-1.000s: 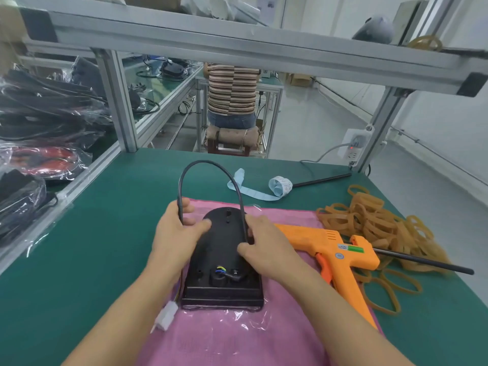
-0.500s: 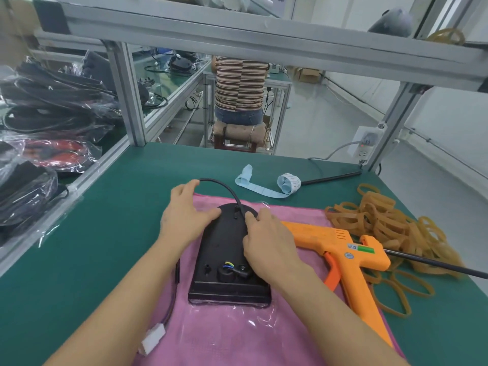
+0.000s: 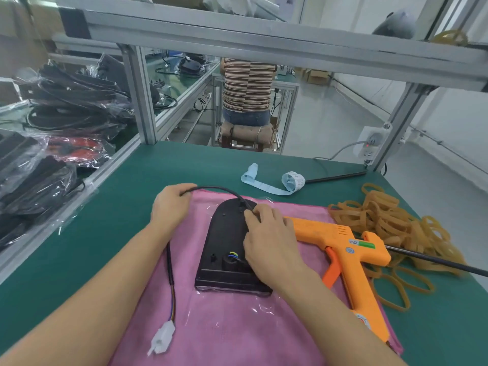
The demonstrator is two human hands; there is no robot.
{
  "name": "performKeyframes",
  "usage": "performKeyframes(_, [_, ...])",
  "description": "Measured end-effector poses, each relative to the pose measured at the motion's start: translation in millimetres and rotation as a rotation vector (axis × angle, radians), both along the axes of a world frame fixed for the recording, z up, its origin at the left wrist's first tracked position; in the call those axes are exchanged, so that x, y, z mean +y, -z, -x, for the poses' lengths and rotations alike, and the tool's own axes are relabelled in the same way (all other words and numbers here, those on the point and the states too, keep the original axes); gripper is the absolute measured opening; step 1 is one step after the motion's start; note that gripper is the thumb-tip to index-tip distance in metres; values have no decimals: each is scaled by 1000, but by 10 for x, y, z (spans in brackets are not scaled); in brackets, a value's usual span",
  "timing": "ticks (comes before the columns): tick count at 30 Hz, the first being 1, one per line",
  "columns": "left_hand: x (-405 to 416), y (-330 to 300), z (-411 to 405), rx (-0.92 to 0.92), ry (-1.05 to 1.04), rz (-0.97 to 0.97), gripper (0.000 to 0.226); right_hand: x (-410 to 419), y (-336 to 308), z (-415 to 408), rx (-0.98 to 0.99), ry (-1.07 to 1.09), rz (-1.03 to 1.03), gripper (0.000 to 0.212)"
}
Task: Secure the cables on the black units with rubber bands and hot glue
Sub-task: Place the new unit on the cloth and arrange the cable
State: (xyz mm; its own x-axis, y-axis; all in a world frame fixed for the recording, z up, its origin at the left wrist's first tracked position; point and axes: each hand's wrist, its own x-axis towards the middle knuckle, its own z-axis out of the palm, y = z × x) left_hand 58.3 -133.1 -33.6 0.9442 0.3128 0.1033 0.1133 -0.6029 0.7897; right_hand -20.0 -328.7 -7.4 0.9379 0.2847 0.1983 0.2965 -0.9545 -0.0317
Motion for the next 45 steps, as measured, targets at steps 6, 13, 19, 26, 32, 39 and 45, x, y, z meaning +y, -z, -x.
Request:
performKeyframes(6, [76, 57, 64, 124, -81, 236, 27, 282, -113, 677, -77, -115, -152, 24])
performKeyframes(13, [15, -7, 129, 268, -92, 592, 25, 770, 118, 1014, 315, -228, -195, 59])
performKeyframes(19, [-27, -57, 181, 345, -70, 641, 20, 903, 169, 923, 441, -206, -195, 39])
performKeyframes(26, [-125, -135, 149, 244, 92, 500, 35, 505, -104, 918, 627, -150, -479, 23])
performKeyframes(32, [-127, -243, 165, 289, 182, 600, 27, 65, -323, 863, 887, -262, -766, 14])
performKeyframes(39, [-146, -195, 445, 153, 332, 338, 53, -758, -432, 413, 410, 58, 119, 16])
performKeyframes(45, [-344, -87, 628, -26, 194, -195, 29, -698, -205, 10, 25, 159, 224, 28])
